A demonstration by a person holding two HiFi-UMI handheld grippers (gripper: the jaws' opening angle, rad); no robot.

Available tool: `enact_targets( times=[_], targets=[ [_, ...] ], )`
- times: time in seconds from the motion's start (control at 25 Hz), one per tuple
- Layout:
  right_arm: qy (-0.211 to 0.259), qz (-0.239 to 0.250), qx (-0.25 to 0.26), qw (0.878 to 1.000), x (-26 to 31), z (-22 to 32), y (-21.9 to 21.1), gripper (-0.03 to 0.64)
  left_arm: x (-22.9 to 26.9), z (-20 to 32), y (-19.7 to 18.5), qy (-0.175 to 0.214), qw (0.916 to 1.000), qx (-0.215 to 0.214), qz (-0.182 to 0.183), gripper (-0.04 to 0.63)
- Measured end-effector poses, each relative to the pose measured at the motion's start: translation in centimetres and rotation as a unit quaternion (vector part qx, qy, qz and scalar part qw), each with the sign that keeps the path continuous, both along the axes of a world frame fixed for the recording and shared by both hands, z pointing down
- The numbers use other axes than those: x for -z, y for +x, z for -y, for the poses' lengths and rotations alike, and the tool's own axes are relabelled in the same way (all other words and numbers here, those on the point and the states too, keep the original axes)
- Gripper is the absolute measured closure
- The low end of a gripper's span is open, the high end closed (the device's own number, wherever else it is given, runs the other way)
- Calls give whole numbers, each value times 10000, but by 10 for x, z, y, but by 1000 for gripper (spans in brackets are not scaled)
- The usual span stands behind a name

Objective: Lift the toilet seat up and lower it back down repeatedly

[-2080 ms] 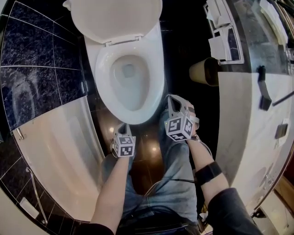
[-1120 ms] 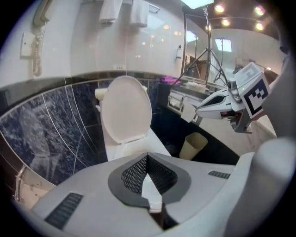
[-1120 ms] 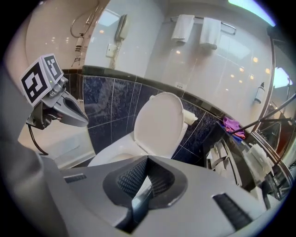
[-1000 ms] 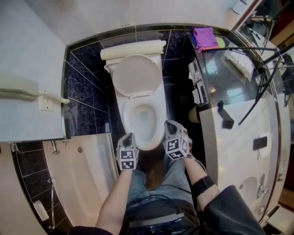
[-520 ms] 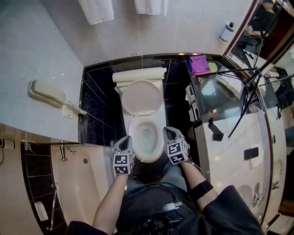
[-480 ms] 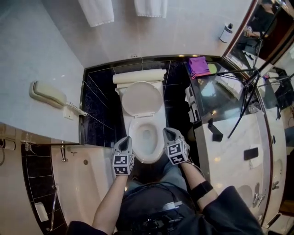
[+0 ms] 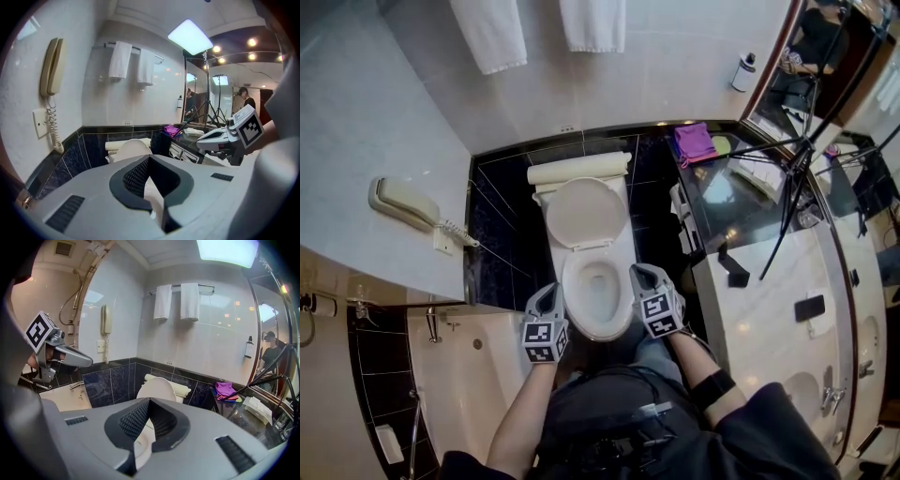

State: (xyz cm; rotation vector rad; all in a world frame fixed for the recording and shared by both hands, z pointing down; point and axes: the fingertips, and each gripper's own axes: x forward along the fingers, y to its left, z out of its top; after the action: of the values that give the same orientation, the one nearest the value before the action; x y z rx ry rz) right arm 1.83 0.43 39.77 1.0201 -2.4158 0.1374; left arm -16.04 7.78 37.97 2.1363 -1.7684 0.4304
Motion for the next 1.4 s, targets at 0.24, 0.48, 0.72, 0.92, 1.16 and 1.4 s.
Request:
enact_targets(
  times=[0.24,0.48,0.72,0.92,1.16,1.4],
  targets=[
    [-77,-88,-79,9999,-6,4,1,598,-2,2,0,43,10000,-9,65,600],
    [-634,-4,-463,9969,-37,6,25,573,-12,4,5,43,9999,-59,108,600],
    [-1555,137,-966,9830,-113,-1,61,457,-39,3,8,-81,9996,-128,228,600],
    [-2221,53,-1070,9691,-189,-22,76,390,-79,0,14,-291,9992,-128,249,600],
    [-3104,137,-1319,9413,-296,-56,70,370,-134,-8,9,-405,9984,-190,331,600],
    [-4280,1233,-2019,8723,-400,-104,42,371,-201,-20,-3,-548,9979,-138,331,600]
  ],
)
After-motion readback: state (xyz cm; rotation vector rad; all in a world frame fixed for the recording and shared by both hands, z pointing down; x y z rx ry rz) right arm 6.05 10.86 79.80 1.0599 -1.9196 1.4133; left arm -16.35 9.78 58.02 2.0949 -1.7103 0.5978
